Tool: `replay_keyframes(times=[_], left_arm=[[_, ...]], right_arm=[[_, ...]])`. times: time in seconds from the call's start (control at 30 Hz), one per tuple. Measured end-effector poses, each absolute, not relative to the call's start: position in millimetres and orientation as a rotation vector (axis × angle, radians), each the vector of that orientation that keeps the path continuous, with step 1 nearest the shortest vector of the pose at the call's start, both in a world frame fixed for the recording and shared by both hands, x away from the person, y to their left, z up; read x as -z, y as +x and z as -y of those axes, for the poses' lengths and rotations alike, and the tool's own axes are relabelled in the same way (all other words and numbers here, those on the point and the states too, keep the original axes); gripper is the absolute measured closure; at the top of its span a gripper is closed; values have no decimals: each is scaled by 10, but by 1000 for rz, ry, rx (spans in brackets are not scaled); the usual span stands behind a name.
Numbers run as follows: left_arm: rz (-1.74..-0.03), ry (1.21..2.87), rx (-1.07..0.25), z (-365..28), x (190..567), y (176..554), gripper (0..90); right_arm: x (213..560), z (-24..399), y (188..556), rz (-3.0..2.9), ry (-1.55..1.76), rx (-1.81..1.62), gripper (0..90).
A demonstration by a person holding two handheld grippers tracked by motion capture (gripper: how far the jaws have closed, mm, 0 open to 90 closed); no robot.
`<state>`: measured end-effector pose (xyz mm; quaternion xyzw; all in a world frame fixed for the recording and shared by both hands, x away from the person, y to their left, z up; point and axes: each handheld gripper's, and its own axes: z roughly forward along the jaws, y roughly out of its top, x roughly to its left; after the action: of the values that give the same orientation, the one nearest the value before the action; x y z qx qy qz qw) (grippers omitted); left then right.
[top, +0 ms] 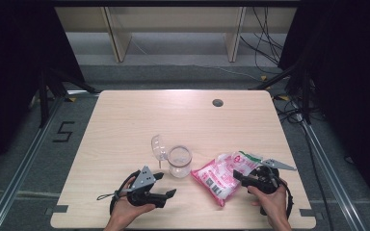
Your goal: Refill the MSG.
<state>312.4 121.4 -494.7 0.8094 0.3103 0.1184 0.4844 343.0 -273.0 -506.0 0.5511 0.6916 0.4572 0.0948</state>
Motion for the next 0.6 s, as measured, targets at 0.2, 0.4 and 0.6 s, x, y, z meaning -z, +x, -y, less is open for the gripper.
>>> replay_keyframes(times=[0.2, 0.4, 0.6], left_arm=[[-748, 1973, -283, -1208, 4949, 3125, 263], [-752, 1965, -284, -1190, 4960, 3120, 263], [-760, 1967, -287, -1186, 4959, 3112, 264]], right_arm=[[5100, 2750, 3513, -2058, 1625, -1348, 359], [5111, 2710, 3542, -2046, 1640, -1360, 354], [5139, 2698, 3581, -2027, 1662, -1384, 368]])
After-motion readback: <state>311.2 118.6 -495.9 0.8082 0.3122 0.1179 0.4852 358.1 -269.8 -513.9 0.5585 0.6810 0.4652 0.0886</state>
